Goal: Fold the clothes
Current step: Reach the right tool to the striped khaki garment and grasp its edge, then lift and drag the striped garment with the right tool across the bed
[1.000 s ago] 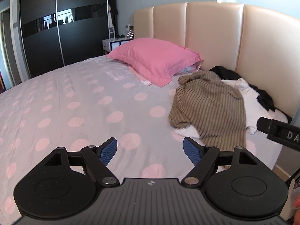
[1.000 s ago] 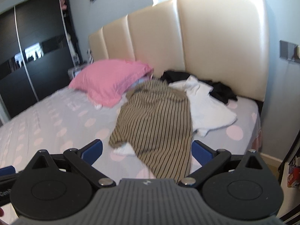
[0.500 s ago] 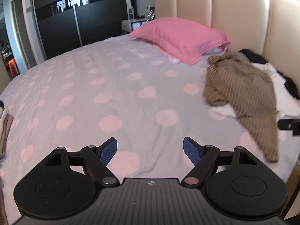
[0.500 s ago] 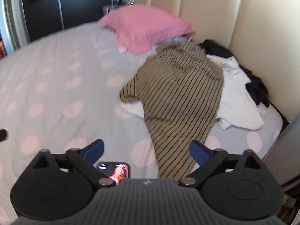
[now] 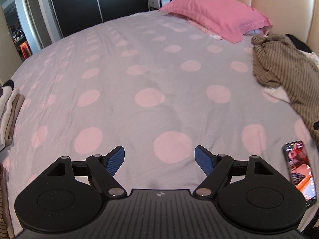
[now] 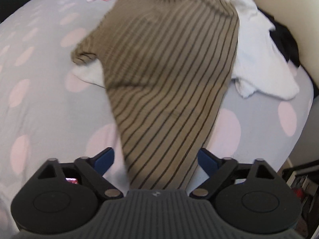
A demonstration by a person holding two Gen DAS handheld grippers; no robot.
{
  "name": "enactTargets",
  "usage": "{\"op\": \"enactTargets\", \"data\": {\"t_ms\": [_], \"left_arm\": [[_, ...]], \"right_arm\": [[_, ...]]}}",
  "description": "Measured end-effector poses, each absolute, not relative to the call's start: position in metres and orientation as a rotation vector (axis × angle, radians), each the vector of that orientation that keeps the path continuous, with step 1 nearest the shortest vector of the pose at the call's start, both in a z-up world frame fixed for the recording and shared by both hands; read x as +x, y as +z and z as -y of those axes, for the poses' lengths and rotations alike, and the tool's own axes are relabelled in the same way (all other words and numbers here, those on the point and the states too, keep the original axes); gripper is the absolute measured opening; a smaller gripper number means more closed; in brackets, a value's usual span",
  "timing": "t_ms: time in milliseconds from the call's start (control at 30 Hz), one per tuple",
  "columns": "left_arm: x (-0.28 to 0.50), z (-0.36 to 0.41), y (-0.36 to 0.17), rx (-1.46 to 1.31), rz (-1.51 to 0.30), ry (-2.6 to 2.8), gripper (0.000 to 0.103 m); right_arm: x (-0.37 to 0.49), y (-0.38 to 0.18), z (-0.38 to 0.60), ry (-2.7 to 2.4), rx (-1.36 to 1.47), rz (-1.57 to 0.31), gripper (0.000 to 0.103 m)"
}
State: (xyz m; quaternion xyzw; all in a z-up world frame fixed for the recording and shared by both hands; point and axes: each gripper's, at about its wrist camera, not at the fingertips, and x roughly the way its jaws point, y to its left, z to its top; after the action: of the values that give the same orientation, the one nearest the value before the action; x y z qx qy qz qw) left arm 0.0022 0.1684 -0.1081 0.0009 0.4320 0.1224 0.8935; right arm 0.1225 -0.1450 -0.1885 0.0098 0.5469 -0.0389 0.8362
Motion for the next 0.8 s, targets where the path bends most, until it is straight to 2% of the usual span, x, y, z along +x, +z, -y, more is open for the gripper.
{"op": "enactTargets", "data": {"t_ms": [67,100,167,200,267,300,500,800], "left_arm": [[0.004,-0.175,-0.113,-0.009,-0.909,0.261,0.077],[0.005,-0.178,-0.115,-0.013,-0.915,0.265,0.077],[0.004,-0.182,-0.117,-0.016,-0.923,0.271,0.077],[0.003,-0.184,-0.118,-0.017,-0.926,0.273,0.077],[0.002,-0.185,-0.117,-0.021,-0.927,0.274,0.077],[0.002,-0.186,-0.116,-0.022,-0.926,0.273,0.077],[-0.008,-0.188,-0.103,0.005,-0.904,0.272,0.077],[-0.043,-0.203,-0.077,0.012,-0.893,0.315,0.076]], "right_arm": [[0.127,-0.198,0.151,-0.099,0.054,-1.188,0.074],[0.128,-0.203,0.155,-0.106,0.073,-1.205,0.064],[0.129,-0.206,0.16,-0.11,0.103,-1.206,0.059],[0.128,-0.204,0.16,-0.109,0.1,-1.2,0.052],[0.127,-0.199,0.161,-0.107,0.091,-1.183,0.026],[0.126,-0.195,0.16,-0.1,0.083,-1.161,0.008],[0.111,-0.149,0.133,0.027,0.043,-1.01,0.007],[0.063,-0.085,0.037,0.276,-0.054,-0.893,0.006]]}}
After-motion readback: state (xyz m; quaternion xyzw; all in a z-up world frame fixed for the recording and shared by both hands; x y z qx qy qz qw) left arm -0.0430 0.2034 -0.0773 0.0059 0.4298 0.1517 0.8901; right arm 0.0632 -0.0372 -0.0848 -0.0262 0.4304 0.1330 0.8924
